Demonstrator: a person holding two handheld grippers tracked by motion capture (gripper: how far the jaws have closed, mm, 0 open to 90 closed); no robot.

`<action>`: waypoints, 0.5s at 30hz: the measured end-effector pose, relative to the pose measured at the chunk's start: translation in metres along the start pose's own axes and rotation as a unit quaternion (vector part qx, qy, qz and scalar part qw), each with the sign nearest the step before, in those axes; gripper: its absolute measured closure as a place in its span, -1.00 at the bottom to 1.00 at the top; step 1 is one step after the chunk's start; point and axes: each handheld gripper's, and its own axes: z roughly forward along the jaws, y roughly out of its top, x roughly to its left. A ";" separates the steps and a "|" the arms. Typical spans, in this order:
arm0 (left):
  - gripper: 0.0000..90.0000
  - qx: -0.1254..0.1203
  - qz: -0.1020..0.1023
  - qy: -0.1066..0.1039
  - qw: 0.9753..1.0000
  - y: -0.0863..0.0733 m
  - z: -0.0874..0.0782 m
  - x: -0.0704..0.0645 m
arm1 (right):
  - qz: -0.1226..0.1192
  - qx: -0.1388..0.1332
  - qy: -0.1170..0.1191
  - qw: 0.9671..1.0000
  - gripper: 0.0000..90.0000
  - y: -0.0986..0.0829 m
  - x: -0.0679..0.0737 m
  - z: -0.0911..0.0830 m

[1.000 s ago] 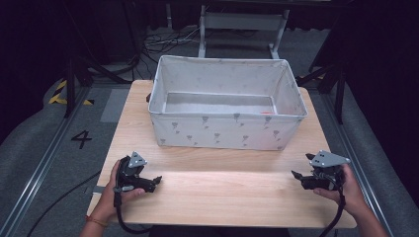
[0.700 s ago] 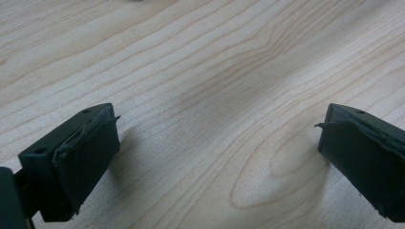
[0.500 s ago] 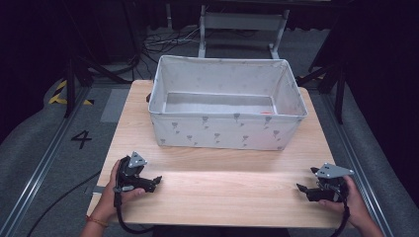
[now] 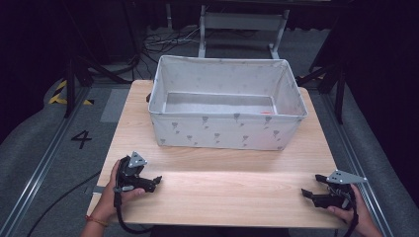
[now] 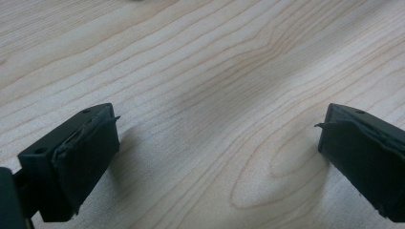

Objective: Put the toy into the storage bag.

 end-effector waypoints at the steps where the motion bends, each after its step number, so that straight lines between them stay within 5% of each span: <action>1: -0.99 0.000 0.000 0.000 1.000 0.000 0.000 0.000 | 0.000 0.000 0.000 1.000 -0.63 0.000 0.000 0.000; 15: -0.99 0.000 0.000 0.000 1.000 0.000 0.000 0.000 | 0.006 0.001 -0.008 1.000 -0.65 -0.001 0.001 0.000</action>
